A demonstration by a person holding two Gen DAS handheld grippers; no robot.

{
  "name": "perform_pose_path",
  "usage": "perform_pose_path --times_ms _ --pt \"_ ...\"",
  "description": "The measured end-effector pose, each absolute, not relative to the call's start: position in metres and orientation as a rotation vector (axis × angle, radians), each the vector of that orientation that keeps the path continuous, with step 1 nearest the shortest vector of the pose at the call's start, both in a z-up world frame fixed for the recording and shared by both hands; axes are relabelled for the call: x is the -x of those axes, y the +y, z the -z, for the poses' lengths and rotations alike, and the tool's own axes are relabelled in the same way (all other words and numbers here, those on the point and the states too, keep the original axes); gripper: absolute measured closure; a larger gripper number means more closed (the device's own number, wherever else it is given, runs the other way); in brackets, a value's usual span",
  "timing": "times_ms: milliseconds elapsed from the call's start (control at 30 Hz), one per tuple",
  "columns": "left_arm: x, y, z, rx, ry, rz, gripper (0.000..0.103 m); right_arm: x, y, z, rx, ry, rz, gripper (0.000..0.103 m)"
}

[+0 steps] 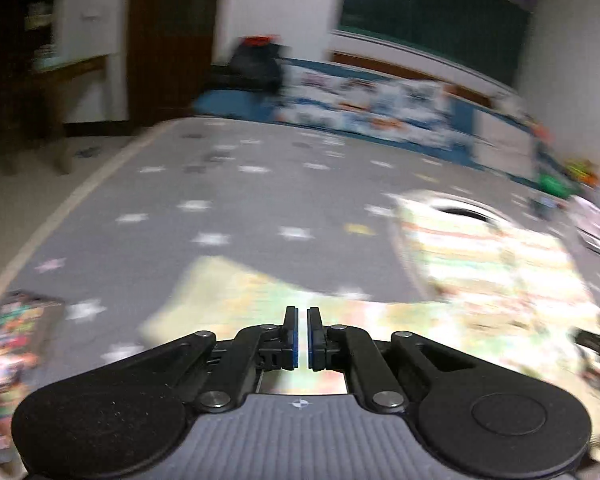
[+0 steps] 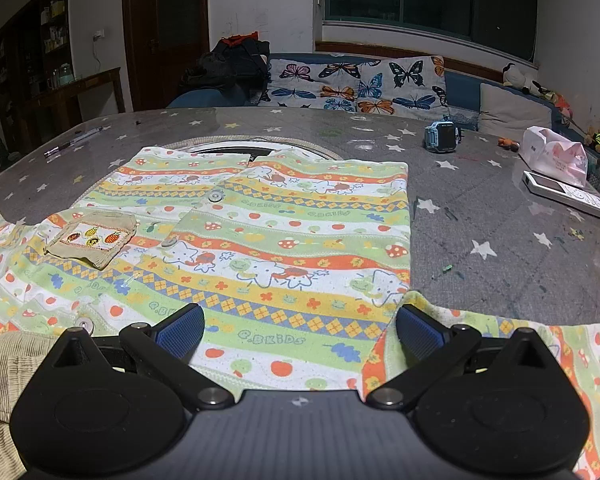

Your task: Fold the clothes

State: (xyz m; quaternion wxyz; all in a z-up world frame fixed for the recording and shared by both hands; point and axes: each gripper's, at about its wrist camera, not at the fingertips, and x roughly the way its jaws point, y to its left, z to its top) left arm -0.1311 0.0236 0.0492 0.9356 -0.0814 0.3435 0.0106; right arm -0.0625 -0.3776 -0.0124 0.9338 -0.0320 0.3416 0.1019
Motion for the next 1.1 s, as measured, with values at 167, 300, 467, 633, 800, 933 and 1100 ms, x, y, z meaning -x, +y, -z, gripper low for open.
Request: perform_pose_path --times_ms 167,300,467,633,800,933,1100 --pt "0.105 -0.033 -0.043 0.146 0.731 0.22 0.098 0.063 -0.378 0.013 0.065 0.699 -0.208 0.0" --pt "0.089 -0.059 -0.03 0.121 0.75 0.29 0.098 0.062 -0.378 0.013 0.065 0.699 -0.208 0.0" --pt "0.073 -0.063 -0.015 0.126 0.762 0.307 0.098 0.062 -0.377 0.013 0.064 0.698 -0.209 0.0" --pt "0.078 -0.044 -0.012 0.128 0.746 0.258 0.098 0.062 -0.377 0.013 0.063 0.698 -0.209 0.0" --pt "0.091 -0.016 -0.01 0.15 0.743 0.224 0.098 0.062 -0.377 0.013 0.063 0.698 -0.209 0.0" --pt "0.099 0.006 -0.011 0.186 0.737 0.175 0.098 0.062 -0.377 0.013 0.063 0.698 -0.209 0.0" --pt "0.111 0.032 -0.014 0.202 0.737 0.074 0.098 0.062 -0.377 0.013 0.063 0.699 -0.208 0.0"
